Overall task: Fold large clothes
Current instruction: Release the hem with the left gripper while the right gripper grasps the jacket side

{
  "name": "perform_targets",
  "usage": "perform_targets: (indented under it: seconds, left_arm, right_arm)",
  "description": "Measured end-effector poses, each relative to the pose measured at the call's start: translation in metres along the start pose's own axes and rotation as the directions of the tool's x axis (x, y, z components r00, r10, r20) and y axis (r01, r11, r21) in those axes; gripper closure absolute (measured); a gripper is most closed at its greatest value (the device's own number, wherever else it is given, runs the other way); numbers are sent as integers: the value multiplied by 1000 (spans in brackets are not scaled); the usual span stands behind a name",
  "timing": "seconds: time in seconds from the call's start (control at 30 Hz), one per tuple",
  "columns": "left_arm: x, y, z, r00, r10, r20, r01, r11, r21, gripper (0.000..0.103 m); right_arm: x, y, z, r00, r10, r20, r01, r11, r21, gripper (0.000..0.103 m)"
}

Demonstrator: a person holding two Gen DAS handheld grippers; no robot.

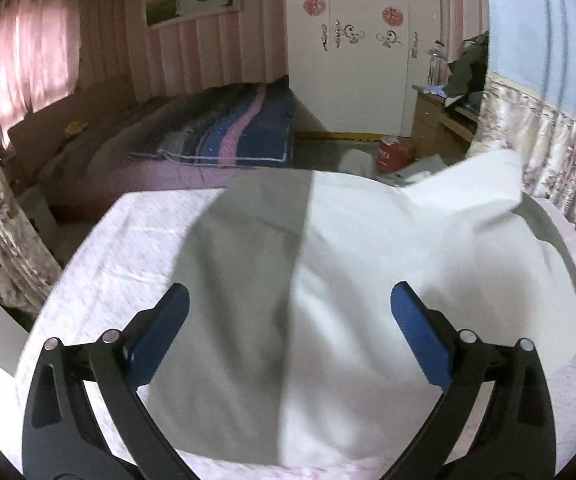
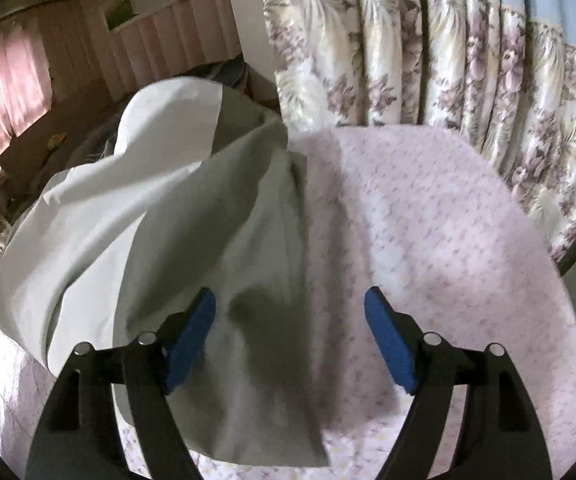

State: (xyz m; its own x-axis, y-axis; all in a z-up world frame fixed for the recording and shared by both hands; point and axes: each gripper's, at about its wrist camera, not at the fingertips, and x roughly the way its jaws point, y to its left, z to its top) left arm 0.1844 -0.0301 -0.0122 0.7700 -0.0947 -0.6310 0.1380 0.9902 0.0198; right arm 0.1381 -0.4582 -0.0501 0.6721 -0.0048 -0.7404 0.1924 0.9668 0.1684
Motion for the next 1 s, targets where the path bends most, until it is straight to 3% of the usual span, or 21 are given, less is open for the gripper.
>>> perform_targets:
  seconds: [0.27, 0.37, 0.47, 0.63, 0.67, 0.83, 1.0]
  left_arm:
    - [24, -45, -7, 999, -21, -26, 21, 1000, 6, 3]
    - [43, -55, -6, 998, 24, -51, -22, 999, 40, 3]
    - [66, -56, -9, 993, 74, -95, -68, 996, 61, 3]
    - [84, -47, -16, 988, 82, -128, -79, 996, 27, 3]
    - [85, -47, -17, 988, 89, -125, -85, 996, 37, 3]
    - [93, -50, -16, 987, 103, -125, -98, 994, 45, 3]
    - [96, -51, -16, 987, 102, -123, -98, 994, 42, 3]
  right_arm:
    - [32, 8, 2, 996, 86, -37, -84, 994, 73, 26]
    - [31, 14, -1, 995, 92, -40, -89, 993, 77, 26]
    - [32, 16, -4, 990, 130, -51, -125, 988, 86, 37]
    - [41, 18, -7, 990, 116, -85, -112, 992, 58, 39]
    - [42, 20, -7, 990, 116, -86, -112, 992, 52, 43]
    - [38, 29, -1, 995, 86, -59, -85, 996, 13, 81]
    - [19, 25, 7, 992, 128, -11, -128, 992, 21, 93]
